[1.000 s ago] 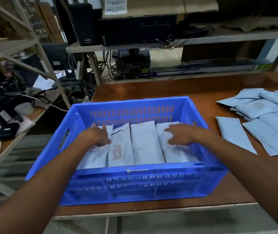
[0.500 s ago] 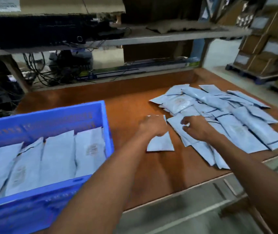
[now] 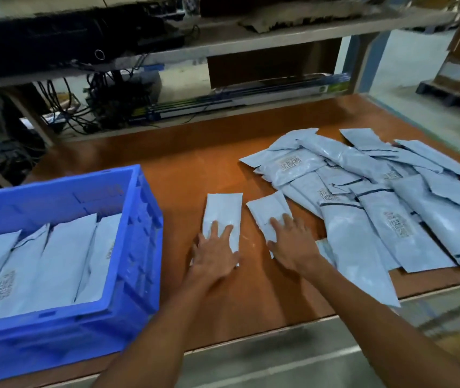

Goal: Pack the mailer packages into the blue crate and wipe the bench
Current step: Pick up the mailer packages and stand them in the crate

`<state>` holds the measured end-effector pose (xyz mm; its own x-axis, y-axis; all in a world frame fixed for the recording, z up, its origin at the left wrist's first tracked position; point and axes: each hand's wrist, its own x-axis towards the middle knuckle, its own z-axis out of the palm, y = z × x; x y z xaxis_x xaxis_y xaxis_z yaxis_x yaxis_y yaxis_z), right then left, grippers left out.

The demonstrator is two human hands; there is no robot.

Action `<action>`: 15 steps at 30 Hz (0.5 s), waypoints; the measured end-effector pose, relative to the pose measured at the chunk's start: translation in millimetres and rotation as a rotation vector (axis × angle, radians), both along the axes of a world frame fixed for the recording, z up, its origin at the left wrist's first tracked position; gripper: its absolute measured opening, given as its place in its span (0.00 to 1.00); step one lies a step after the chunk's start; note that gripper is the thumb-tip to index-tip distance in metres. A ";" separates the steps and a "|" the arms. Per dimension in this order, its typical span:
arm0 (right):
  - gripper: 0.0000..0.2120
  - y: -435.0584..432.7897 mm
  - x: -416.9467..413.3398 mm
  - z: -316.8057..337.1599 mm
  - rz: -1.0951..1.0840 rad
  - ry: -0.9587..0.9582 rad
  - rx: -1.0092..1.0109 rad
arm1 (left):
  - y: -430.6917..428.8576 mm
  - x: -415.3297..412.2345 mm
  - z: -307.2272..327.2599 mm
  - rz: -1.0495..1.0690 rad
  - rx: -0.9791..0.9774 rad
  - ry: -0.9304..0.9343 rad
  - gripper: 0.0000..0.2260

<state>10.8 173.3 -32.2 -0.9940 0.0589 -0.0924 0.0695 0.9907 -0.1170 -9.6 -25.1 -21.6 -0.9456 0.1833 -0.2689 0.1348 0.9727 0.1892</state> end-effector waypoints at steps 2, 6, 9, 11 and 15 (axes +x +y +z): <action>0.27 -19.7 16.5 -0.4 0.037 0.037 -0.012 | -21.4 11.3 -1.5 0.061 0.014 0.022 0.31; 0.31 -32.2 15.7 -0.6 0.094 0.112 -0.055 | -36.4 6.2 -5.6 0.117 0.062 0.144 0.30; 0.35 -34.2 2.7 -13.6 0.100 0.035 -0.086 | -27.7 -3.6 -18.9 0.102 0.054 0.137 0.33; 0.35 -36.1 1.9 -21.3 0.109 0.042 -0.073 | -19.3 0.8 -30.5 0.086 0.023 0.205 0.32; 0.36 -37.9 7.0 -23.2 0.145 0.063 -0.040 | -10.6 8.3 -39.1 0.103 0.027 0.287 0.28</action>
<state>17.8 135.3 -55.4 -0.9956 -0.0886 -0.0294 -0.0830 0.9842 -0.1562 -1.3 -35.7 -60.6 -0.9962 0.0862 0.0154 0.0875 0.9791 0.1838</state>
